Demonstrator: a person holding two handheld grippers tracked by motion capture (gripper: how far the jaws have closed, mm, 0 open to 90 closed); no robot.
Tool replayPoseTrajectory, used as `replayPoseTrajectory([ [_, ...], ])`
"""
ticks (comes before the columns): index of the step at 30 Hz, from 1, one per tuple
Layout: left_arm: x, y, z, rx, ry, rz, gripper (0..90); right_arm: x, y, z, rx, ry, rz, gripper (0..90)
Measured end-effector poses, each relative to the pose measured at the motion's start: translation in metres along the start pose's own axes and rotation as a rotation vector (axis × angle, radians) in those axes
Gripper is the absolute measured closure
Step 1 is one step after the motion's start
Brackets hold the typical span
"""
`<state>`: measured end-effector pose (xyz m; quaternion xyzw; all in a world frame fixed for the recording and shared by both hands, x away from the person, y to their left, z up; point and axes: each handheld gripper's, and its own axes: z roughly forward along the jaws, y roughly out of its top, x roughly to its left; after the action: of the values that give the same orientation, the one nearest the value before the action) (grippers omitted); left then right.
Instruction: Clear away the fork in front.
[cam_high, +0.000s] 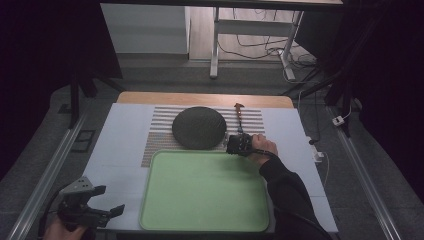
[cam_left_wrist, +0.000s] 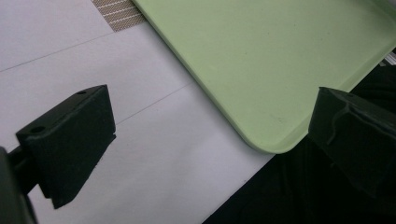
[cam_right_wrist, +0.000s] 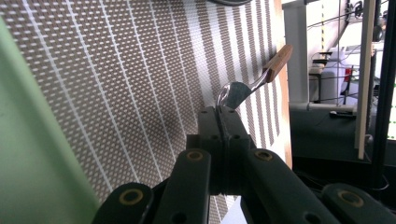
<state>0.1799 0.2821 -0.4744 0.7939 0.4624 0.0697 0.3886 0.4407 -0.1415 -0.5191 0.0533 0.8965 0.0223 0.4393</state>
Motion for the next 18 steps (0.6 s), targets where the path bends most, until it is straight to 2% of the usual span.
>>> replayPoseTrajectory([
  [4, 0.0, 0.0, 0.0, 0.001, 0.001, 0.007, 0.6, -0.007, -0.004, -0.008, -0.014, 0.015, 0.036, 90.0],
  [5, -0.001, 0.0, 0.0, 0.002, 0.002, 0.009, 0.6, -0.008, -0.005, -0.01, -0.027, 0.034, 0.058, 90.0],
  [6, -0.001, 0.0, 0.0, 0.002, 0.002, 0.009, 0.6, -0.008, -0.005, -0.01, -0.027, 0.034, 0.058, 90.0],
  [7, -0.001, 0.0, 0.0, 0.003, 0.003, 0.01, 0.6, -0.011, -0.008, -0.015, -0.046, 0.022, 0.093, 90.0],
  [8, -0.001, 0.0, 0.0, 0.003, 0.004, 0.011, 0.5, -0.013, -0.008, -0.017, -0.046, 0.046, 0.095, 90.0],
  [10, -0.001, 0.0, 0.0, 0.002, 0.006, 0.015, 0.5, -0.014, -0.01, -0.02, -0.054, 0.048, 0.106, 90.0],
  [11, -0.001, 0.0, 0.0, 0.002, 0.007, 0.016, 0.3, -0.017, -0.012, -0.027, -0.066, 0.063, 0.136, 90.0],
  [14, -0.002, 0.001, 0.0, -0.003, 0.009, 0.019, 0.1, -0.019, -0.016, -0.035, -0.087, 0.077, 0.18, 90.0],
  [15, -0.002, 0.001, 0.0, -0.004, 0.009, 0.018, 0.1, -0.018, -0.017, -0.038, -0.09, 0.05, 0.191, 90.0],
  [18, -0.002, 0.001, 0.0, -0.004, 0.011, 0.022, 0.0, -0.021, -0.021, -0.047, -0.118, 0.063, 0.224, 90.0],
])
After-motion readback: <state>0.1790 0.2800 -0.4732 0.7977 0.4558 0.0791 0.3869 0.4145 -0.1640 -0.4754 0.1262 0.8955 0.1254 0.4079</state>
